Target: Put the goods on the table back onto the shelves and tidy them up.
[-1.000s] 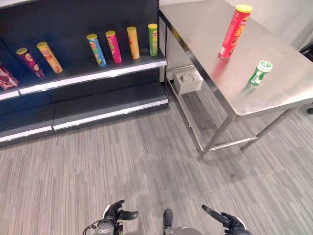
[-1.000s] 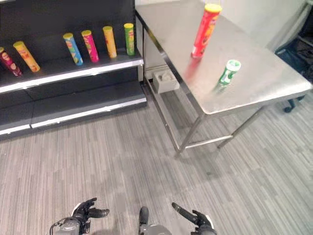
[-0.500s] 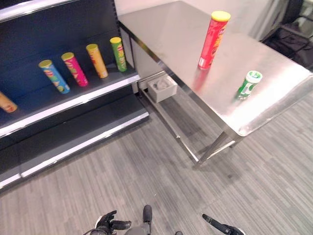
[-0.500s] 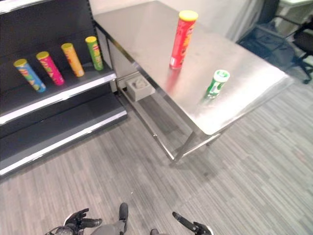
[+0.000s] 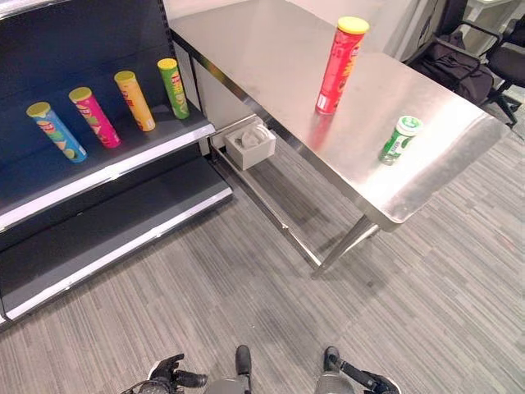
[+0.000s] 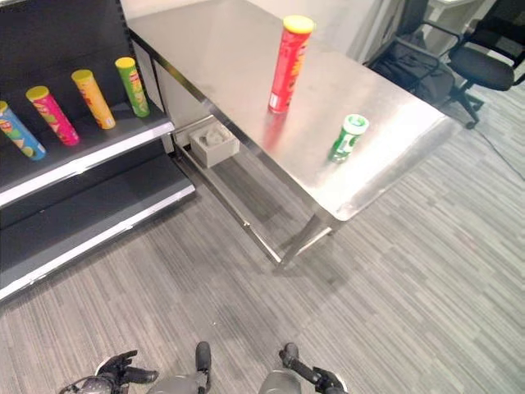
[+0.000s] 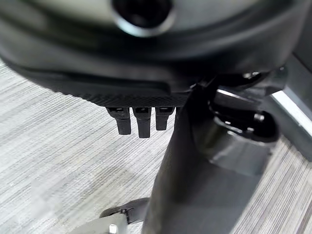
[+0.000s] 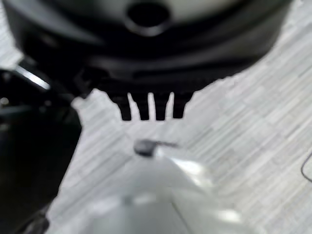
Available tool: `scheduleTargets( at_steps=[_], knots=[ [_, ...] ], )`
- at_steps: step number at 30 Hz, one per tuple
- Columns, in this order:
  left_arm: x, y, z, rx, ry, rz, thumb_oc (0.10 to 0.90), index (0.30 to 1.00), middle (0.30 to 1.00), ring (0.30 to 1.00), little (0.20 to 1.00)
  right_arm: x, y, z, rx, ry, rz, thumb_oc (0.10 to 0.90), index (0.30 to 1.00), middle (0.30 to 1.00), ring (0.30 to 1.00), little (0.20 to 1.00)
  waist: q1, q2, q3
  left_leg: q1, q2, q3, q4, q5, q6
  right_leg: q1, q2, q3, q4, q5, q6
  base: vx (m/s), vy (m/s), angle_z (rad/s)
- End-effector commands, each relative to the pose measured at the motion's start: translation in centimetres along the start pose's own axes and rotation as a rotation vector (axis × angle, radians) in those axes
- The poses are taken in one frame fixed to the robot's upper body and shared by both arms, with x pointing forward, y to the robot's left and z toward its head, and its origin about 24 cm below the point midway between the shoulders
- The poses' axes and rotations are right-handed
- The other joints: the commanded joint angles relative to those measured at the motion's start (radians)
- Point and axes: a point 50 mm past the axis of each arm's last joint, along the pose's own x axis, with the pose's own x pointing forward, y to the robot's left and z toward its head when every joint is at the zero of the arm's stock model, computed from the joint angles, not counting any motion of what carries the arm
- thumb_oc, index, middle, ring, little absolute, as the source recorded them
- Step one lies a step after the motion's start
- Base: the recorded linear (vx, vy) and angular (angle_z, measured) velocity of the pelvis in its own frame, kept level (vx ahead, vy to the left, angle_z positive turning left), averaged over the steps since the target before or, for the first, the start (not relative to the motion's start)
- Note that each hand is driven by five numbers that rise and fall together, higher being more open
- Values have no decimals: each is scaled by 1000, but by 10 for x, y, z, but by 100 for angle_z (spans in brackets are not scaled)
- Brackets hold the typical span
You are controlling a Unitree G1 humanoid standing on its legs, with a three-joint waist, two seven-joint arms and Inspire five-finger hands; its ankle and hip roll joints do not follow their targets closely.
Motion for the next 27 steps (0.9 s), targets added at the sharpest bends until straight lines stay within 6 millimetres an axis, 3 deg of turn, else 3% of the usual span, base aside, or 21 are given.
scheduleTargets(
  at_steps=[1, 2, 7, 8, 10, 12, 13, 14, 18, 22, 27],
  knots=[
    [3, -13, 29, 10, -98, -30, 800, 900, 900, 900, 900, 0, -47, 11, 29, -43, -144, 800, 900, 900, 900, 900, 3, 24, -17, 65, 94, -12, 11, -114, -98, -16, 59, -42, 1, 65, 3, 67, -139, 15],
    [3, -13, 27, 12, -93, -31, 800, 900, 900, 900, 900, -1, -53, 13, 54, -55, -165, 800, 900, 900, 900, 900, -1, 25, -21, 70, 102, -11, 11, -113, -104, -5, 65, -45, -3, 60, 1, 97, -142, 5],
    [1, -12, 14, -15, -64, -24, 800, 900, 900, 900, 900, -27, -125, 58, 264, -351, -414, 800, 900, 900, 900, 900, -38, 48, -47, 109, 132, 5, 11, -125, -126, 36, 86, -49, -11, 33, -4, 92, -52, -6],
    [0, -17, 11, -4, -53, -34, 800, 900, 900, 900, 900, -49, -157, 77, 295, -486, -534, 800, 900, 900, 900, 900, -51, 57, -55, 119, 137, 9, 11, -130, -128, 46, 89, -48, -11, 24, -4, 84, 11, -9],
    [-1, -20, 6, 14, -39, -40, 800, 900, 900, 900, 900, -73, -191, 94, 306, -602, -647, 800, 900, 900, 900, 900, -62, 66, -58, 126, 138, 13, 11, -134, -129, 52, 92, -47, -11, 19, -6, 51, 19, -8],
    [-1, -22, 3, 34, -31, -50, 800, 900, 900, 900, 900, -119, -222, 134, 298, -856, -744, 800, 900, 900, 900, 900, -69, 70, -65, 133, 141, 17, 11, -140, -128, 56, 94, -44, -11, 14, -7, 27, 12, -4],
    [-1, -22, 3, 35, -31, -52, 800, 900, 900, 900, 900, -119, -223, 134, 298, -856, -746, 800, 900, 900, 900, 900, -67, 71, -65, 134, 141, 18, 11, -140, -129, 57, 94, -43, -11, 14, -7, 0, 0, 0],
    [-1, -22, 1, 53, -25, -55, 800, 900, 900, 900, 900, -150, -227, 165, 255, -1034, -758, 800, 900, 900, 900, 900, -64, 71, -66, 136, 140, 22, 11, -136, -127, 58, 93, -39, -11, 17, -8, 20, 17, -6],
    [-2, -22, 1, 90, -37, -69, 800, 900, 900, 900, 900, -200, -224, 217, 214, -1332, -709, 800, 900, 900, 900, 900, -40, 70, -79, 140, 138, 20, 11, -148, -125, 68, 92, -40, -11, 7, -7, 22, 13, -5],
    [-3, -19, -3, 81, -43, -83, 800, 900, 900, 900, 900, -213, -232, 254, 218, -1381, -702, 800, 900, 900, 900, 900, 11, 59, -79, 126, 132, -1, 11, -145, -126, 69, 85, -58, -11, 9, -5, 3, 3, 12],
    [-5, -15, -13, 87, -21, -76, 800, 900, 900, 900, 900, -208, -235, 274, 206, -1332, -699, 800, 900, 900, 900, 900, 44, 55, -71, 111, 126, -22, 11, -137, -128, 69, 79, -77, -11, 11, -5, 6, -8, 21]
  ],
)
